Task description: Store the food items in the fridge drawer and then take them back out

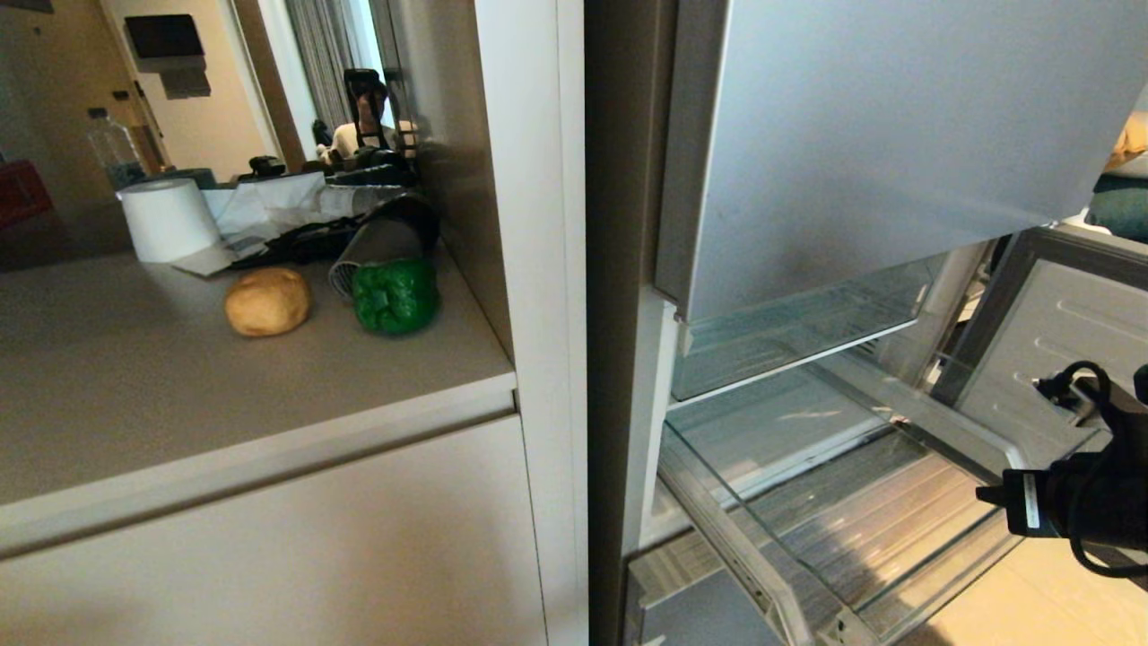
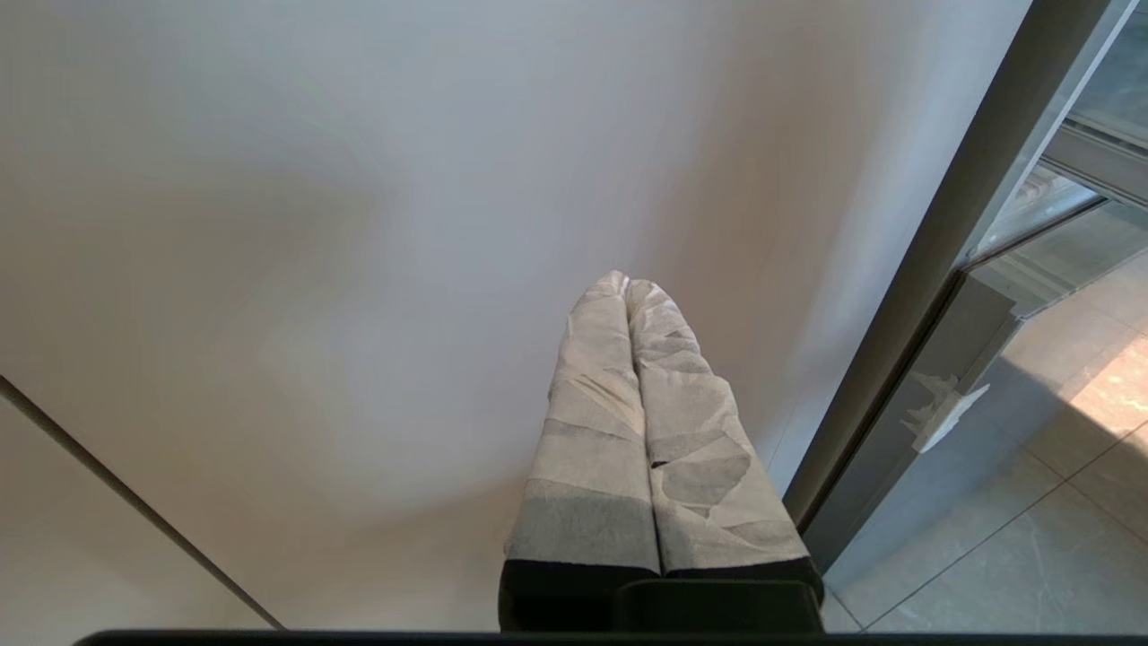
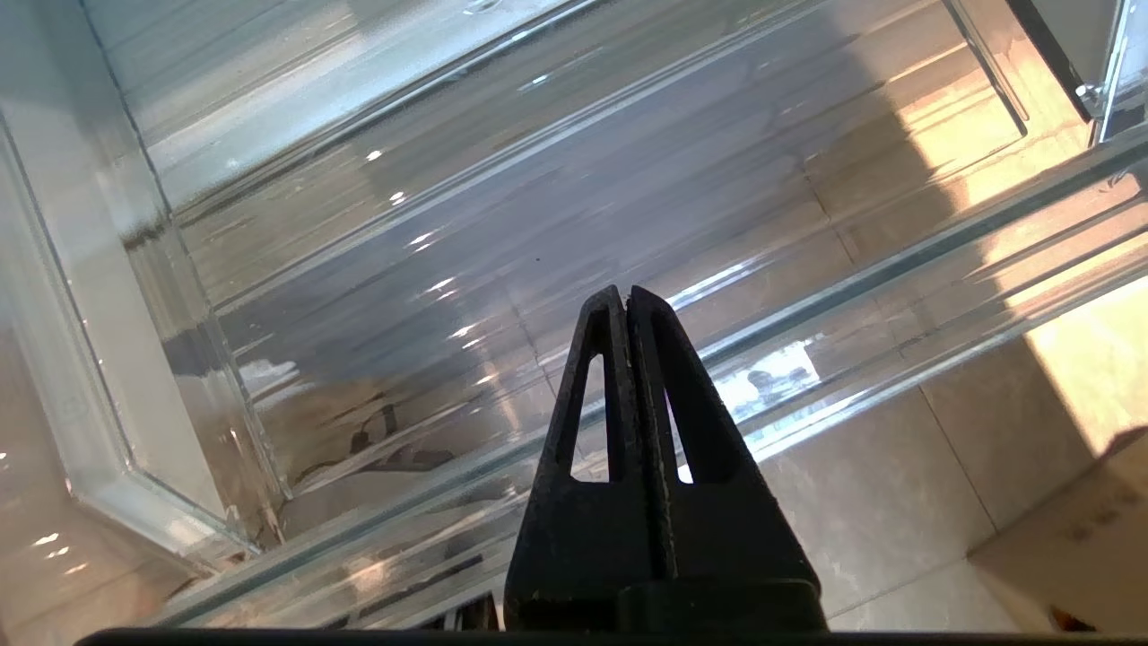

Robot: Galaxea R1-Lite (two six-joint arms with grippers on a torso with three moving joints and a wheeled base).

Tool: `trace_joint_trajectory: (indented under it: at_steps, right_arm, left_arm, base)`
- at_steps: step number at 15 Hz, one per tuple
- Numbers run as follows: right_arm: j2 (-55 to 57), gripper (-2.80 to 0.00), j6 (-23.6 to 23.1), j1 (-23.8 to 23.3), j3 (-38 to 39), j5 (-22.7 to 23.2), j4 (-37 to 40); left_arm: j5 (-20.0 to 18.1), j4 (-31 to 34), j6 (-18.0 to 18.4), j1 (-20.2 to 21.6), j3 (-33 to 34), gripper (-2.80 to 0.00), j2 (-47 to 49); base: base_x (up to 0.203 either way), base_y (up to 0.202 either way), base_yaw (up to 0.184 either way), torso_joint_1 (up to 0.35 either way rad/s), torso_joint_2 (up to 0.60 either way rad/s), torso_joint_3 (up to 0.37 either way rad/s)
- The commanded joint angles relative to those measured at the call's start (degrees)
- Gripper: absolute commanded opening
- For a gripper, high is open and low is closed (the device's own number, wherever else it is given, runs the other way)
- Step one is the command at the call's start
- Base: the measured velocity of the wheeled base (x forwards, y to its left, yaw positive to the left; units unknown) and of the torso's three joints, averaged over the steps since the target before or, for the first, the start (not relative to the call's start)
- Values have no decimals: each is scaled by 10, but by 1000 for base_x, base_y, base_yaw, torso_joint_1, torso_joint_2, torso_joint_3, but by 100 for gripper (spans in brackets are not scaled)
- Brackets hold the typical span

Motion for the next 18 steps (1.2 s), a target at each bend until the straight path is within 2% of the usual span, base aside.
trace_joint_trajectory:
  at_steps: [1, 5, 9, 11, 14, 16, 18]
  right_arm:
    - [-20, -280, 0, -3, 16, 0, 2]
    - [-74, -280, -1, -6, 46, 2, 3]
    - [-57, -280, 4, -6, 29, 15, -6]
    - [-59, -280, 9, -4, 35, 50, -55]
    - [-91, -280, 12, -4, 90, 69, -159]
    - [-143, -280, 13, -4, 131, 83, -212]
    - [-216, -280, 12, -4, 165, 87, -230]
  left_arm:
    - [0, 0, 0, 0, 0, -280, 1]
    - [0, 0, -1, 0, 0, -280, 1]
    - [0, 0, 0, 0, 0, -280, 1]
    - [0, 0, 0, 1, 0, -280, 1]
    - [0, 0, -1, 0, 0, -280, 1]
    - [0, 0, 0, 0, 0, -280, 1]
    - [0, 0, -1, 0, 0, -280, 1]
  base:
    - [0, 0, 0, 0, 0, 0]
    - [0, 0, 0, 0, 0, 0]
    - [0, 0, 0, 0, 0, 0]
    - [0, 0, 0, 0, 0, 0]
    - [0, 0, 0, 0, 0, 0]
    - [0, 0, 0, 0, 0, 0]
    - [0, 0, 0, 0, 0, 0]
